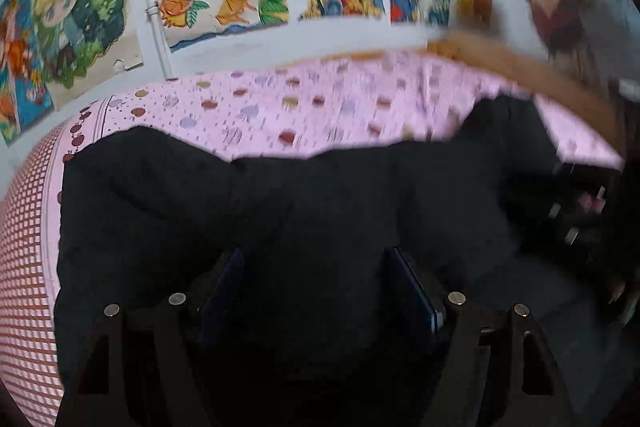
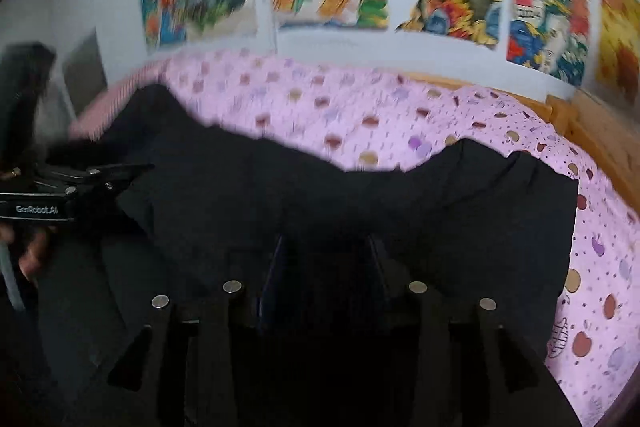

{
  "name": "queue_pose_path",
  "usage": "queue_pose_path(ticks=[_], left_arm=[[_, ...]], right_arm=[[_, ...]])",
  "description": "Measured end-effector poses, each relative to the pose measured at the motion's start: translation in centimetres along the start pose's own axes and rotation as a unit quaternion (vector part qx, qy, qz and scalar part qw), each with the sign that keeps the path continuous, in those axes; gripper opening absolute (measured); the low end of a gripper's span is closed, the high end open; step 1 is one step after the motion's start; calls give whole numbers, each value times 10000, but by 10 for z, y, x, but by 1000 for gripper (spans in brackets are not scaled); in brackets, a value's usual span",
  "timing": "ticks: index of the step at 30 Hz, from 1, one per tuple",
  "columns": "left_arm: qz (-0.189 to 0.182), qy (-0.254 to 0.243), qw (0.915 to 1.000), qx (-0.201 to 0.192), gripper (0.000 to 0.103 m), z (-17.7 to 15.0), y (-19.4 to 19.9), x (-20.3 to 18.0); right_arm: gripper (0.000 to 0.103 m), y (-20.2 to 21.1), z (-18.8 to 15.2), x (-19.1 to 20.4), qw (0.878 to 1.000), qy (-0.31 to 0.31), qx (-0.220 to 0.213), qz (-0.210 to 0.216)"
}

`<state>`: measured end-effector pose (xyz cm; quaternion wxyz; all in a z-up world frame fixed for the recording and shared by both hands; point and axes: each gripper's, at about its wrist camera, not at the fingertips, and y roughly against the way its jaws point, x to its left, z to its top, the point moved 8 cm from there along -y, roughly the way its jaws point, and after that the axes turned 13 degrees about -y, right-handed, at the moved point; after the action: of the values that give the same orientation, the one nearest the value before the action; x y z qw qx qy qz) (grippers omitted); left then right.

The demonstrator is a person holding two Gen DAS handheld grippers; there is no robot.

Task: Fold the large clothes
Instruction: 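Lay the folded hem on the collar and open both grippers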

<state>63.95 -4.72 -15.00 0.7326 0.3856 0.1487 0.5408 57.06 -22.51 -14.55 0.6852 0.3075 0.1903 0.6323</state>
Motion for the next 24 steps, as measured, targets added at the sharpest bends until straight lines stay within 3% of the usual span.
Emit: queue_pose_path(ticks=[3,6,12,18,21,24], left_arm=[[-34,183,9997,186,88,-8,-9,7],[-115,401,9987,297,91,-14,-23,13],[200,242,9992,243,94,-19,-36,8],[254,235,9993,113,94,-18,-34,8],[214,266,9994,47,94,-16,-30,10],[61,387,9992,11,96,-16,-25,13]], right_arm=[[39,-5,-4,-6,9998,-147,55,114],[40,-13,-9,-10,9994,-264,89,187],[41,-39,-18,-12,9994,-302,101,153],[43,-41,-22,-13,9991,-384,-20,176],[47,-37,-21,-12,9993,-367,-103,16],[61,-29,-16,-18,9987,-465,-187,-126]])
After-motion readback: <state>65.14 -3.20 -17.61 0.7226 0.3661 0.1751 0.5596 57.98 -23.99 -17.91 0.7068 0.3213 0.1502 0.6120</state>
